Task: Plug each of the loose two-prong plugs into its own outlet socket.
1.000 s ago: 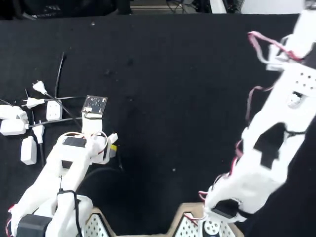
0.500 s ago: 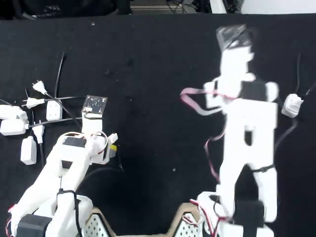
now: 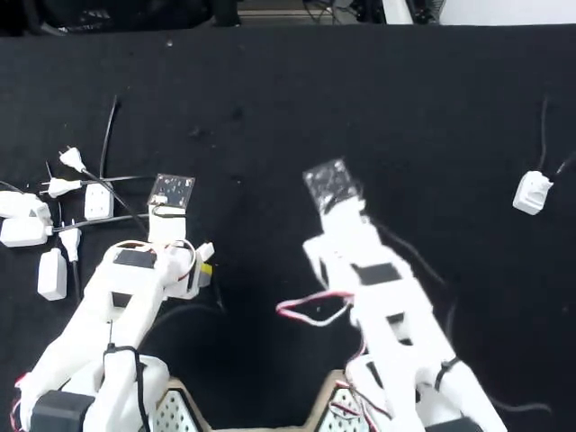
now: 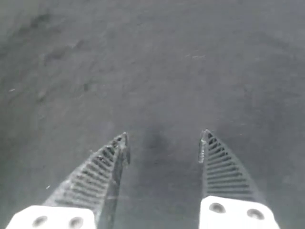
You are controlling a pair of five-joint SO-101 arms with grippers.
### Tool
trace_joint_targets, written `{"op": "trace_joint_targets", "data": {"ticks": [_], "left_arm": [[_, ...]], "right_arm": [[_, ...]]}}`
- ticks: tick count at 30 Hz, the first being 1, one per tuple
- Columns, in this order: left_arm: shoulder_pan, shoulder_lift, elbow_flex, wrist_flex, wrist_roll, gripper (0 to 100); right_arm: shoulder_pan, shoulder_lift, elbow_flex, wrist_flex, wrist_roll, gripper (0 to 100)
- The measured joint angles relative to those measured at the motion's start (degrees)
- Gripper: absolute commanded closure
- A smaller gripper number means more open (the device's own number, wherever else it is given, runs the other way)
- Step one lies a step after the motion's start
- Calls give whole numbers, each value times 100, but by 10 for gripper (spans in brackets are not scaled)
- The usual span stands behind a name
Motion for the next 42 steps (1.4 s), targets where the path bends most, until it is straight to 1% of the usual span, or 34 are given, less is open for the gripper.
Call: {"op": "trace_joint_targets", "data": {"ticks": [3,8,10,13,14,16,20,22,24,27,35,39,40,42], "left_arm": [[-316,0,-193,229,0,759],[-967,0,-1257,1310,-97,758],[-1301,0,-1811,1881,-325,758],[-1881,9,-2690,2813,-888,757],[-2154,9,-2927,3042,-1099,757],[-2760,9,-3262,3226,-1635,757],[-3956,97,-3393,3051,-2620,757],[-4378,246,-3376,2813,-3033,756],[-4642,492,-3349,2576,-3393,756],[-4809,1029,-3323,2365,-3710,756],[-4870,2391,-3771,2321,-3798,758],[-5029,2840,-3842,2303,-4079,762],[-5055,2892,-3842,2303,-4114,767],[-5099,2945,-3842,2303,-4158,820]], "right_arm": [[-237,-114,299,-255,0,776],[-325,-132,343,-343,0,776],[-334,-132,352,-343,0,776],[-334,-132,352,-343,0,776],[-343,-132,352,-343,0,776],[-352,-132,369,-343,0,776],[-352,-132,369,-343,0,776],[-352,-132,369,-343,0,776],[-352,-132,369,-343,0,776],[-352,-132,369,-343,0,776],[-352,-132,387,-343,0,776],[-352,-132,387,-343,0,776],[-352,-132,387,-343,0,776],[-352,-132,387,-343,0,776]]}}
